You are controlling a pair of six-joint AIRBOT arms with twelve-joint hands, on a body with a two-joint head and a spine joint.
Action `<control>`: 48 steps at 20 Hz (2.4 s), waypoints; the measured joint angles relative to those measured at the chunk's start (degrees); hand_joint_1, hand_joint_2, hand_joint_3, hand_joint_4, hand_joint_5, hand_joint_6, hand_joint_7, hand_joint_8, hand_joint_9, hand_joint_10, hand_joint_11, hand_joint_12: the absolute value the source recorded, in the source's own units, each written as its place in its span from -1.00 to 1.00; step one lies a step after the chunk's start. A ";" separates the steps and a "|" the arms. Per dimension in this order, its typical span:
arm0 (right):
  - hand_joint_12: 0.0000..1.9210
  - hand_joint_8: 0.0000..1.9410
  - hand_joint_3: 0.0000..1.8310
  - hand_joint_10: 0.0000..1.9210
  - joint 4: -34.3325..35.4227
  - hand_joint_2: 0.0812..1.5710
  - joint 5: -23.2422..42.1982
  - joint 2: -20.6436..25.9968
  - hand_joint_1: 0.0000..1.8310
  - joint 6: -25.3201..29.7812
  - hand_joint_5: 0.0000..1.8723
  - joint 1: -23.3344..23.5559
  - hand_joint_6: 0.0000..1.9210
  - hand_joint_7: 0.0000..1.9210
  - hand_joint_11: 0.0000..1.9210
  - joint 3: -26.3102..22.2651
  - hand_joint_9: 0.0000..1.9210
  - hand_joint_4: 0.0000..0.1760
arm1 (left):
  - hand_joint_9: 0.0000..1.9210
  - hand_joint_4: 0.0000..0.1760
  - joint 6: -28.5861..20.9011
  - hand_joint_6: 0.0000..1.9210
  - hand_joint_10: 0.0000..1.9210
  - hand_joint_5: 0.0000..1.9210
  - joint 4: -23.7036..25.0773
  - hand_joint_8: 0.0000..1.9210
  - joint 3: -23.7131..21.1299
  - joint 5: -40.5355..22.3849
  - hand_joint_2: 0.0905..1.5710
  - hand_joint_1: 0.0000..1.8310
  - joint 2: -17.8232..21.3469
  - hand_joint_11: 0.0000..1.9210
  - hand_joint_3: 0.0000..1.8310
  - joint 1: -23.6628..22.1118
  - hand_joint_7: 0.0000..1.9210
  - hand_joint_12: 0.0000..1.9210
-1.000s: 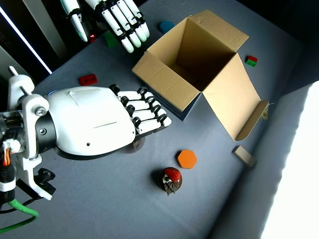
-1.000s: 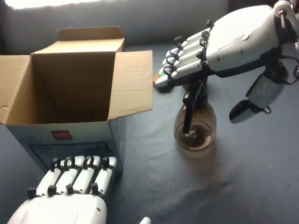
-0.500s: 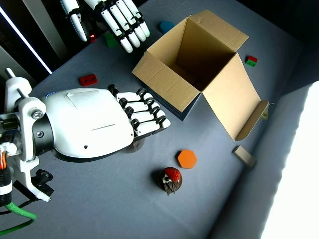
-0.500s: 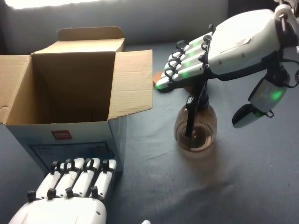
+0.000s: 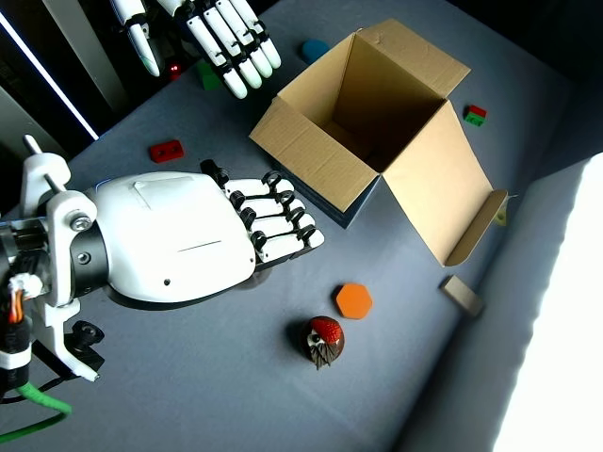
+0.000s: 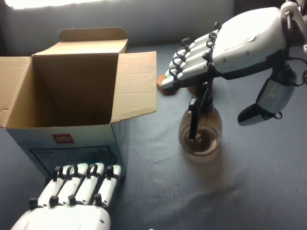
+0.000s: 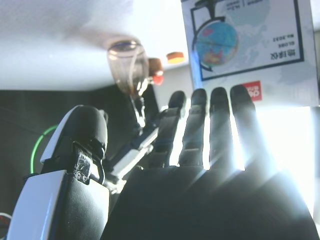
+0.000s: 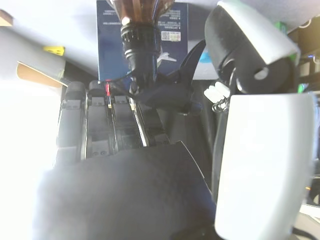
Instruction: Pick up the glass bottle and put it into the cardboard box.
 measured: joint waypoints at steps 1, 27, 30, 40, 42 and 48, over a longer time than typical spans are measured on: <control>-1.00 -1.00 -0.35 -1.00 -0.02 -0.17 0.15 0.11 -0.04 0.92 -1.00 0.00 -1.00 -1.00 -1.00 0.00 -1.00 -1.00 | -1.00 -1.00 0.02 -1.00 -1.00 -0.96 -0.02 -1.00 0.00 0.00 0.66 -0.97 0.00 -1.00 -1.00 0.00 -0.98 -0.86; -1.00 -1.00 -0.32 -1.00 -0.15 -0.23 -2.29 -0.61 0.05 9.66 -1.00 -1.95 -1.00 -1.00 -1.00 0.00 -1.00 -1.00 | -0.99 -1.00 0.00 -1.00 -0.99 -0.94 -0.79 -1.00 0.00 0.00 0.66 -0.94 0.00 -1.00 -1.00 0.02 -0.96 -0.78; -1.00 -1.00 -0.31 -1.00 -0.20 -0.22 -2.80 -0.74 0.03 11.78 -1.00 -1.95 -1.00 -1.00 -1.00 0.02 -1.00 -1.00 | -0.98 -1.00 0.02 -1.00 -0.99 -0.93 -0.83 -1.00 0.00 0.00 0.67 -0.93 0.00 -1.00 -1.00 0.02 -0.96 -0.75; 0.99 0.12 -0.42 0.45 -0.07 0.13 -3.93 -1.03 0.06 15.17 -0.80 -2.36 0.29 -0.53 -0.99 0.02 -0.71 -1.00 | -0.96 -1.00 -0.55 -0.99 -0.99 -0.91 -0.76 -1.00 0.00 0.00 0.67 -0.92 0.00 -1.00 -1.00 0.55 -0.93 -0.64; 1.00 0.14 -0.70 0.57 -0.04 0.31 -3.93 -0.94 0.40 14.91 -0.39 -2.36 0.36 -0.11 -0.39 0.00 -0.30 -1.00 | -0.95 -1.00 -0.55 -0.99 -0.99 -0.91 -0.79 -0.99 0.00 0.00 0.67 -0.92 0.00 -1.00 -1.00 0.55 -0.93 -0.64; 0.99 0.16 -0.36 0.50 0.02 0.05 -2.19 1.27 0.37 13.94 -0.16 0.07 0.37 0.12 -0.17 -0.04 0.03 -1.00 | -0.97 -1.00 -0.52 -1.00 -1.00 -0.93 -0.79 -1.00 0.00 0.00 0.67 -0.94 0.00 -1.00 -1.00 0.55 -0.94 -0.71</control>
